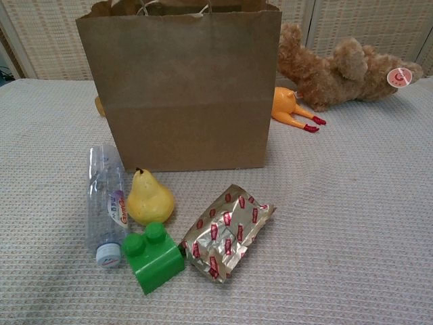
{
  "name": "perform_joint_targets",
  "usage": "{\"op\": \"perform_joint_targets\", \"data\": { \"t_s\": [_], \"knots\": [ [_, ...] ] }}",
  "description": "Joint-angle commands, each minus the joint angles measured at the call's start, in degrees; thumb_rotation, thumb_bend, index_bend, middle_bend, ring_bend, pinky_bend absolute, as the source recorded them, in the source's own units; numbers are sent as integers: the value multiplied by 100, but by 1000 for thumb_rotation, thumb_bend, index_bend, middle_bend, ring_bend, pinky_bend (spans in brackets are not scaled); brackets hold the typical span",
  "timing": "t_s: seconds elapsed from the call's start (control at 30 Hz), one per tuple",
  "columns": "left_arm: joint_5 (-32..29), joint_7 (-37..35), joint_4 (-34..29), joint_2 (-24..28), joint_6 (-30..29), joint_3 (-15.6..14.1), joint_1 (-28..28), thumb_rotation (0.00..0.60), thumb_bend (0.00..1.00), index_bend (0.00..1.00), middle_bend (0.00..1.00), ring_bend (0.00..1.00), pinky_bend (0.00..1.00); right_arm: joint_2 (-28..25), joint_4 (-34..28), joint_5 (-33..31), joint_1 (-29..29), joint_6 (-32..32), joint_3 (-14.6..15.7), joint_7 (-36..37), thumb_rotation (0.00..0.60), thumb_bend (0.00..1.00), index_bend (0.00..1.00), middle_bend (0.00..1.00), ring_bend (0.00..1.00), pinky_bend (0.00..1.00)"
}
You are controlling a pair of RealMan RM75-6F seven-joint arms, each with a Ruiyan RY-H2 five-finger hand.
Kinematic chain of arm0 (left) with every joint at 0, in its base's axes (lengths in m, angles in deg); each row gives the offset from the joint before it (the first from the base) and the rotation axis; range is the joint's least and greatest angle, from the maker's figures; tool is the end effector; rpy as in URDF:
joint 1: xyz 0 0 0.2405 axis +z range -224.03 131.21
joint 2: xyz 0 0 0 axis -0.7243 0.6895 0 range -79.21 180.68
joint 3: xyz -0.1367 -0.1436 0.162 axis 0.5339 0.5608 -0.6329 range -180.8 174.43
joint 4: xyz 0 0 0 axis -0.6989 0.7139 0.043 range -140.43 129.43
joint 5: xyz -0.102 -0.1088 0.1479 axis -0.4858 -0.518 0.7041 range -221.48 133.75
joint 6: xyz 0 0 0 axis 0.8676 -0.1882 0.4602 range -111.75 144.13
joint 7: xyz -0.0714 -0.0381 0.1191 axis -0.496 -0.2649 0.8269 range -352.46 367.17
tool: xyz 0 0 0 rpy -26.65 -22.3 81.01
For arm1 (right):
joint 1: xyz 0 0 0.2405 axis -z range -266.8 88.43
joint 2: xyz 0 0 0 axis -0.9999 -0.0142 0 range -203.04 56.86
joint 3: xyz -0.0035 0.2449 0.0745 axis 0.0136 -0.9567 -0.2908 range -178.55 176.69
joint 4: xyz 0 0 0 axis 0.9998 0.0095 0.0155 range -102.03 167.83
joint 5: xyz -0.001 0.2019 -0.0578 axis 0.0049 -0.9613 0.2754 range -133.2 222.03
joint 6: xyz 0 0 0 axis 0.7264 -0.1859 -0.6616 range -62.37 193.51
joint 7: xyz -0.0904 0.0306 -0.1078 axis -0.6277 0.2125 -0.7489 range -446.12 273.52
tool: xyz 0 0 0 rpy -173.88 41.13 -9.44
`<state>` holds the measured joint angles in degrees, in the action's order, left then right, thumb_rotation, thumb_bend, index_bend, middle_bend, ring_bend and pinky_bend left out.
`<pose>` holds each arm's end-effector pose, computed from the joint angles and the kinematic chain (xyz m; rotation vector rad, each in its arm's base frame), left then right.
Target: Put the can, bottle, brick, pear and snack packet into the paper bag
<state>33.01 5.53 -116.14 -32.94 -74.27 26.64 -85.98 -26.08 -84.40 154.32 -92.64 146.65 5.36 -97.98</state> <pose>-0.0295 0.3157 0.1547 -1.0564 -0.9365 -2.1386 -0.2055 -0.1253 0.1684 1.8348 -0.8164 0.9392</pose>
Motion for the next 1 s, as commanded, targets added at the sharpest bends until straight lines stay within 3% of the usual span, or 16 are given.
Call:
{"op": "perform_joint_targets", "data": {
  "t_s": [0.03,0.37,0.57,0.63,0.67,0.73,0.8,0.87,1.0],
  "knots": [
    [86,140,285,-229,154,-3,-245,600,632,576,655,576,673,-10,-4,31,-5,5,9,18,600,17,0,0,0,0],
    [-275,303,1177,-655,789,208,-910,600,626,576,653,577,673,-35,-10,-88,-110,-145,-26,103,600,17,0,0,0,0],
    [-406,290,1558,-764,1138,-110,-965,600,559,514,609,534,645,-42,4,-309,-196,-282,-78,189,600,17,0,0,0,0],
    [-467,271,1605,-756,1262,-217,-942,600,500,457,539,461,584,-41,12,-340,-208,-303,-82,198,600,17,0,0,0,0],
    [-531,295,1591,-720,1368,-279,-927,600,459,397,461,379,507,-38,15,-352,-213,-313,-83,199,600,17,0,0,0,0],
    [-752,340,1457,-589,1622,-352,-886,600,398,195,245,149,299,-32,15,-372,-224,-334,-85,192,600,17,0,0,0,0],
    [-897,386,1315,-462,1743,-358,-845,600,387,64,127,57,225,-31,7,-377,-229,-341,-83,183,600,17,0,0,0,0],
    [-938,445,1239,-381,1767,-359,-819,600,385,7,76,33,205,-25,-1,-361,-228,-339,-78,160,600,17,0,0,0,0],
    [-972,454,1082,-267,1759,-352,-755,600,384,0,65,20,193,-14,-18,-330,-221,-334,-64,105,600,17,0,0,0,0]
  ]
}}
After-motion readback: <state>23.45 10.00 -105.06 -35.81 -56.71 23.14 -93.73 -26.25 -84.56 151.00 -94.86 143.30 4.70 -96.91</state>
